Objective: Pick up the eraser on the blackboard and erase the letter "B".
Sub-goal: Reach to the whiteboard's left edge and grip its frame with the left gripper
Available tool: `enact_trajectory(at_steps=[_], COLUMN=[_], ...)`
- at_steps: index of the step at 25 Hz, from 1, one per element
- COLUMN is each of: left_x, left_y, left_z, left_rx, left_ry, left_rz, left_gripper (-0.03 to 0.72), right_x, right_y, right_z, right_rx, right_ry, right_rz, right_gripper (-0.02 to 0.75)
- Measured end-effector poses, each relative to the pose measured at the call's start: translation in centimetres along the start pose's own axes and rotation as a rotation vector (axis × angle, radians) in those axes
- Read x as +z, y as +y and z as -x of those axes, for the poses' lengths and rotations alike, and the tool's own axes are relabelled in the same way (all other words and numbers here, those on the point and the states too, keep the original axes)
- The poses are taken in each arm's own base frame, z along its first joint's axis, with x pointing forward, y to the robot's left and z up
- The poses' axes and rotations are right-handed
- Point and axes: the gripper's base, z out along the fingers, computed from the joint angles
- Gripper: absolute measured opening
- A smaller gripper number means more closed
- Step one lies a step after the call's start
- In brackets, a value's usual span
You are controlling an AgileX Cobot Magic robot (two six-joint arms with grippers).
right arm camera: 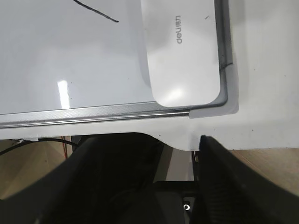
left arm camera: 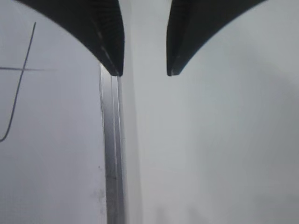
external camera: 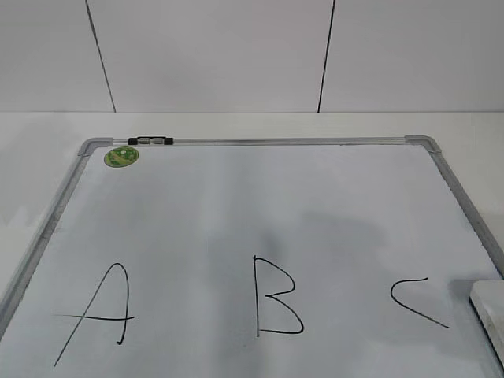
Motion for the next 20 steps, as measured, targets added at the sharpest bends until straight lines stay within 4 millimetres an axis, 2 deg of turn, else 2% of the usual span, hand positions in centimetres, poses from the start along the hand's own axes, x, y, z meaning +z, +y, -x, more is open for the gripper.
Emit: enact_trajectory(at_steps=[7,11,16,20], left_x=[4.8,6.8,8.4,9.4], left_y=[-0.5,-0.8,-1.2,-1.3], left_z=[4.5,6.2,7.4,7.6], left_rx=[0.045,0.054,0.070,0.072], left_ry=[0.024,0.049,0.069,0.092], left_rz=[0.000,-0.011,-0.041,-0.043], left_gripper=[0.238,0.237,0.235,0.235], right_x=[0.0,0.0,0.0,0.0], right_y=[0.0,0.0,0.0,0.0], right_z=[0.0,0.0,0.0,0.0], right_rx=[0.000,0.000,0.000,0.000], right_ry=[0.000,0.000,0.000,0.000], right_rz=[0.000,0.000,0.000,0.000], right_gripper=[0.508,0.508,0.508,0.508])
